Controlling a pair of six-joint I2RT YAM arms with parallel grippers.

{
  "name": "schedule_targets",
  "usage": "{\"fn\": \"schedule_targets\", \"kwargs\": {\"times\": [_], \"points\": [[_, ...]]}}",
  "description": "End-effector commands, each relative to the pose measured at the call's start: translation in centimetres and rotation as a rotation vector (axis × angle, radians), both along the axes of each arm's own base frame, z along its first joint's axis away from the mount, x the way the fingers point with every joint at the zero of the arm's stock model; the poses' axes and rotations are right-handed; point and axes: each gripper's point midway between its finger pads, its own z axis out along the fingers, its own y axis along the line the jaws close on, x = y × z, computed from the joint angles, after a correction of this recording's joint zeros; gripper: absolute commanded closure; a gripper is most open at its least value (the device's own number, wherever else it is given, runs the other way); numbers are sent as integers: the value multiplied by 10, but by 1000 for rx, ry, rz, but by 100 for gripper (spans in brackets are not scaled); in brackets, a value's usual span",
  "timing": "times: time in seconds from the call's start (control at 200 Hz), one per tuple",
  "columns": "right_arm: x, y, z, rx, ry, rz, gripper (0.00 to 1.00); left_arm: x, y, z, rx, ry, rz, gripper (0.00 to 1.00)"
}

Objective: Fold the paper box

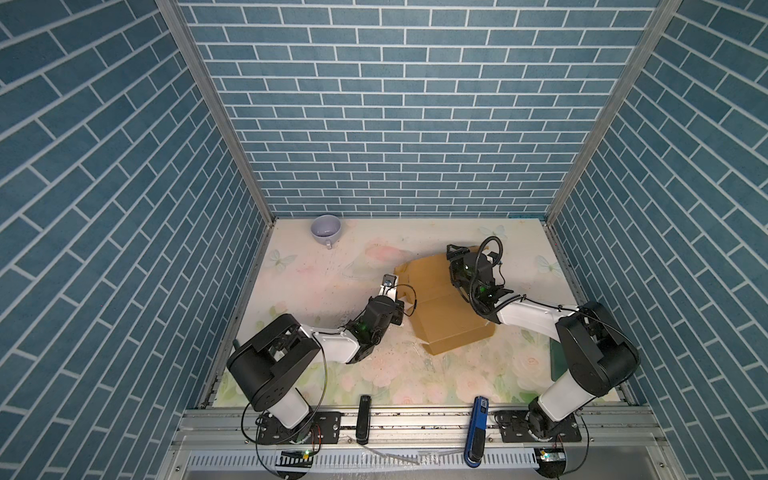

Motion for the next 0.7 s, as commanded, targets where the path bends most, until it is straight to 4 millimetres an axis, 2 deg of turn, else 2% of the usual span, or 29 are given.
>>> {"fn": "schedule_targets", "kwargs": {"times": [0.0, 0.175, 0.475, 0.695], "points": [[14, 8, 20, 55, -29, 11, 29, -3, 0, 1, 15, -22, -3, 93], [23, 13, 22, 73, -26, 28, 31, -4, -1, 3, 29, -36, -6, 93], [29, 21, 2, 118, 14, 39, 36, -6, -2, 5, 45, -57, -11, 93], [34, 20, -7, 123, 21, 37, 50, -6, -5, 4, 58, -60, -23, 93]]}}
